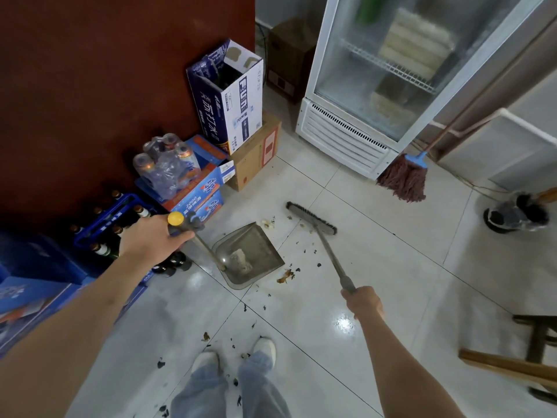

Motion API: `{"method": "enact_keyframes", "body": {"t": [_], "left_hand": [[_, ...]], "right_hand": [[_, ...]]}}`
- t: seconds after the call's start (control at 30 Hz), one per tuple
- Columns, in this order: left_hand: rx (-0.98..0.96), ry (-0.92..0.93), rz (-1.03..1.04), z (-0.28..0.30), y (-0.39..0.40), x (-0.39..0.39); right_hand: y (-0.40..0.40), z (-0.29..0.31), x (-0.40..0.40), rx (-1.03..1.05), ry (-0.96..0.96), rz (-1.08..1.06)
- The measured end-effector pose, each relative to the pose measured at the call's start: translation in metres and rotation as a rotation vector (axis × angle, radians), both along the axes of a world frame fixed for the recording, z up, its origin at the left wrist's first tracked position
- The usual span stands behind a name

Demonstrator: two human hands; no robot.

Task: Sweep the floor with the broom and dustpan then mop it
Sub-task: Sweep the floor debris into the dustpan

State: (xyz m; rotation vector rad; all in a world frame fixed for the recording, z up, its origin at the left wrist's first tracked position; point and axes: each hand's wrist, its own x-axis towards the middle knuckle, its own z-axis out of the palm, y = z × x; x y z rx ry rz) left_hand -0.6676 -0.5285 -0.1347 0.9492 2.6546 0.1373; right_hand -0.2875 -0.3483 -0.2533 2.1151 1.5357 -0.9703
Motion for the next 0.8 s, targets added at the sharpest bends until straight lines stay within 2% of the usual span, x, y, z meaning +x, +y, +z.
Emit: {"method": "enact_keyframes", "body": {"t": [0.3, 0.57, 0.7, 0.8], "left_hand": [[0.096, -0.061, -0.027, -0.005, -0.005, -0.010], [0.100, -0.006, -0.163, 0.002, -0.012, -0.014], [0.129, -0.041, -0.205, 0.005, -0.014, -0.019], [0.149, -0.035, -0.242, 0.003, -0.015, -0.019]], "right_hand": [[-0.061, -0.006, 0.013, -0.091, 0.166, -0.073], [-0.121, 0.005, -0.002, -0.064, 0.137, -0.042], [-0.138, 0.012, -0.013, 0.034, 0.037, -0.038], [-0.143, 0.015, -0.016, 0.084, 0.038, -0.053]]}}
